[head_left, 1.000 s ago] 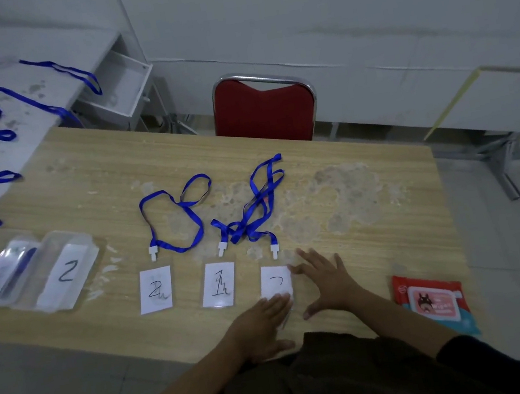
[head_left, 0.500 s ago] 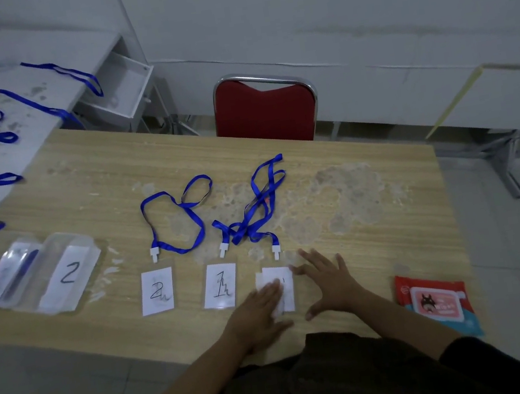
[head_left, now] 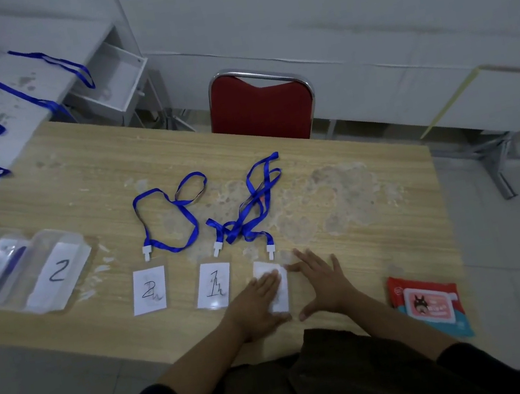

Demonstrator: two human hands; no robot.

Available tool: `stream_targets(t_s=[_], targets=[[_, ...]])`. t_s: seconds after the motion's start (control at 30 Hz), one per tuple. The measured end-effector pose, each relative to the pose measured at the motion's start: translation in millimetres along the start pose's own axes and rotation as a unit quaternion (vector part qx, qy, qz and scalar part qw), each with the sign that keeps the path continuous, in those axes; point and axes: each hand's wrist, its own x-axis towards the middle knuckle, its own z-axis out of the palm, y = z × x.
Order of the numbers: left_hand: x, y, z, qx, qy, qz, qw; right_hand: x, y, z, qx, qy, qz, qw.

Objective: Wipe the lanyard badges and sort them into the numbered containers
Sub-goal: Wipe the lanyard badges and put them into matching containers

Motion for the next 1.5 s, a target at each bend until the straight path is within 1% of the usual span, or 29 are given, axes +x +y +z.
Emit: stream_targets(t_s=[0.07, 0.23, 0.37, 0.53, 0.7, 0.9, 1.03, 1.07, 1.17, 1.23, 1.27, 1.37, 1.4, 1.43, 1.5], targets=[[-3, 8, 8, 0.008, -0.022, 0.027, 0.999, 1, 1, 1, 0.008, 0.004, -0.001, 1.0], [8, 4, -3, -0.01, 0.024, -0.028, 0.999, -1, 0, 2, 0.016, 0.006, 0.004, 1.0], [7, 11, 4, -0.017, -0.004, -0.01, 1.0, 0, 0, 2, 0.019, 0.004, 0.007, 1.0], [15, 14, -3, -0.01, 0.014, -0.016, 1.0, -2, -1, 0, 0.017, 0.0, 0.008, 1.0], [9, 16, 6, -0.019, -0.009, 0.003, 1.0, -2, -1, 0, 0.036, 0.009, 0.01, 0.999], [21, 10, -6, -0.015, 0.035, -0.032, 0.999, -5, 0, -1, 0.027, 0.005, 0.004, 1.0], [5, 7, 8, 0.006, -0.01, 0.026, 1.0, -3, -1, -1, 0.013, -0.006, 0.006, 1.0], [1, 4, 9, 0.008, -0.012, 0.031, 0.999, -2, -1, -1, 0.011, -0.009, 0.006, 1.0], [-3, -7, 2, -0.014, 0.039, -0.005, 0.999, -3, 0, 0, 0.02, -0.004, 0.006, 1.0], [-7, -12, 0, -0.002, 0.051, -0.019, 0.999, -4, 0, -1, 0.025, -0.005, 0.008, 1.0], [-11, -12, 1, 0.005, 0.042, -0.014, 0.999, -4, 0, -1, 0.024, -0.007, 0.009, 1.0], [-23, -5, 13, 0.032, -0.007, 0.044, 0.998, -3, -1, 0, 0.018, -0.006, 0.007, 1.0], [-25, -4, 16, 0.038, -0.014, 0.052, 0.998, -3, -1, 0, 0.016, -0.006, 0.007, 1.0], [-24, -5, 16, 0.036, -0.007, 0.044, 0.998, -3, 0, 0, 0.014, -0.006, 0.006, 1.0], [-21, -7, 12, 0.015, 0.03, -0.002, 0.999, -3, 0, 1, 0.016, -0.002, 0.003, 1.0]])
